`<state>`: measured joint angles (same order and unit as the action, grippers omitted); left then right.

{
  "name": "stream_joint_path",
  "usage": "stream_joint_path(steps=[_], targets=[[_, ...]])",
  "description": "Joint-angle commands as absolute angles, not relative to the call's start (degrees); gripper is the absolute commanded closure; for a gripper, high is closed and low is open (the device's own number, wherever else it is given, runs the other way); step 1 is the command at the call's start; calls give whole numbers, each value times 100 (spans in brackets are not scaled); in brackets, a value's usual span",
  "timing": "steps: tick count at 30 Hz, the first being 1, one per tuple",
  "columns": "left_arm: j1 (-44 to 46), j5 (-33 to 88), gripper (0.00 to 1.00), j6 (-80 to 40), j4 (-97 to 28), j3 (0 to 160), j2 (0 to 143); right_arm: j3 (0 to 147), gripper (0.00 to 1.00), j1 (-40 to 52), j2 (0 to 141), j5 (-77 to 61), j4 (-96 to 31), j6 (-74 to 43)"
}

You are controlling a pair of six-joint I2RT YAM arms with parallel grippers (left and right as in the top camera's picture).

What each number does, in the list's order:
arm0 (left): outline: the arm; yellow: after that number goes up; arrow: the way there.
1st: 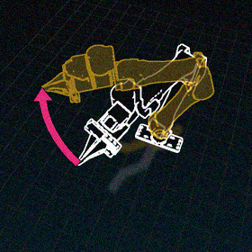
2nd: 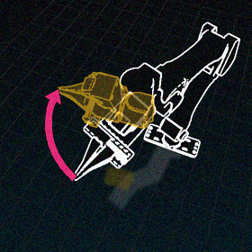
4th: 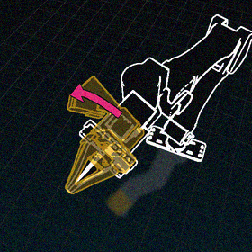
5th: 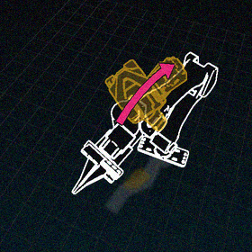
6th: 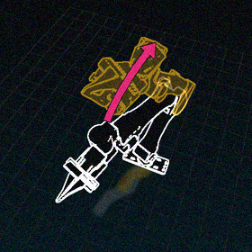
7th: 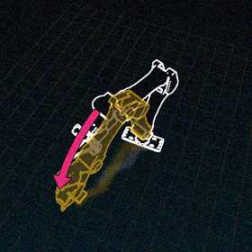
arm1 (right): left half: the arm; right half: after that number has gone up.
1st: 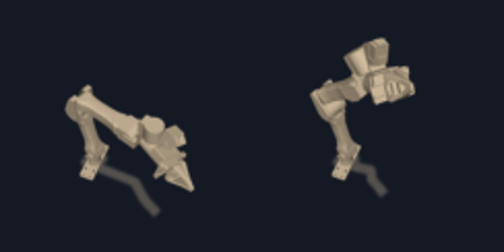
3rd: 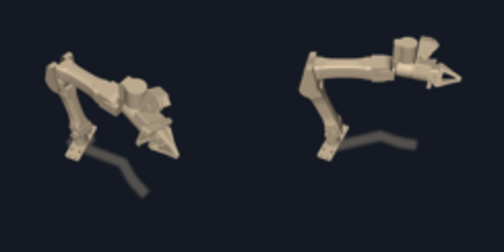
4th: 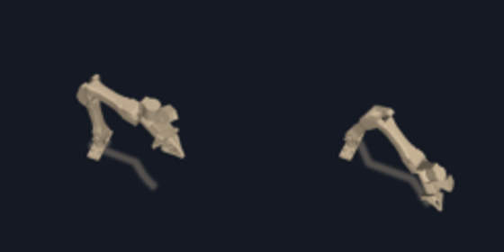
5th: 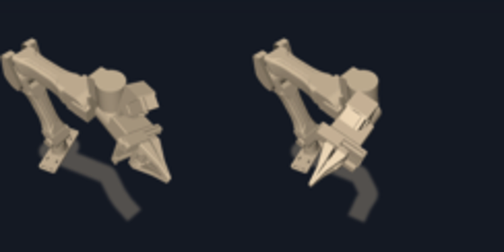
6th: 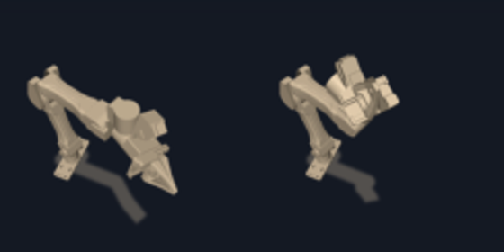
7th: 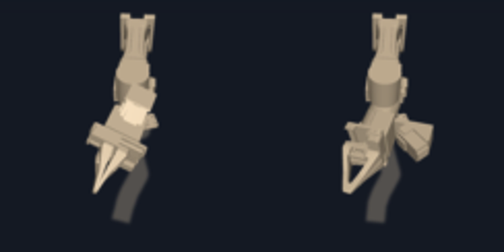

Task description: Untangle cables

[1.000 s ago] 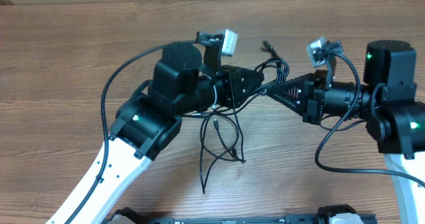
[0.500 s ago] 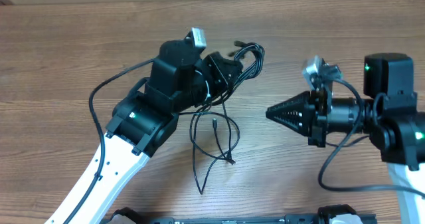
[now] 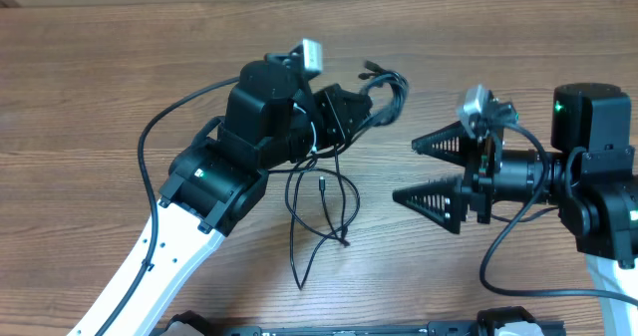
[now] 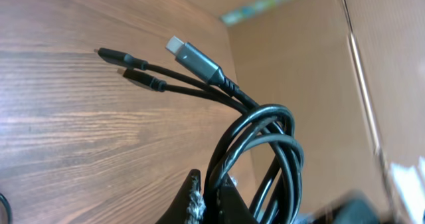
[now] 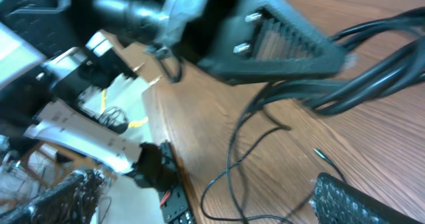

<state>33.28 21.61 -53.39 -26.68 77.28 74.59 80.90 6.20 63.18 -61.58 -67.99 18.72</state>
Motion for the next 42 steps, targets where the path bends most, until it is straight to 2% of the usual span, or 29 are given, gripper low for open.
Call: stream_joint_path(steps=[1,5,12,19,38,42], targets=[[3341,2910,96,-4032,-2615,7802,7424,8171,0,642,6329,-5636,-6626,913],[3341,3122,96,-3795,-2613,7802,7424,8171,0,642,6329,-5382,-6401,451],[3345,3164,96,-3677,-2620,7802,7424,8171,0,642,6329,-5419,-6213,449],[3345,3157,96,-3618,-2617,7802,7424,8171,1,642,6329,-6080,-5774,471],[3343,2484,96,-4007,-2683,7802,7424,8171,5,644,6329,-6097,-5968,473],[3345,2657,96,-4005,-2698,7802,7424,8171,5,642,6329,-6097,-5964,495]])
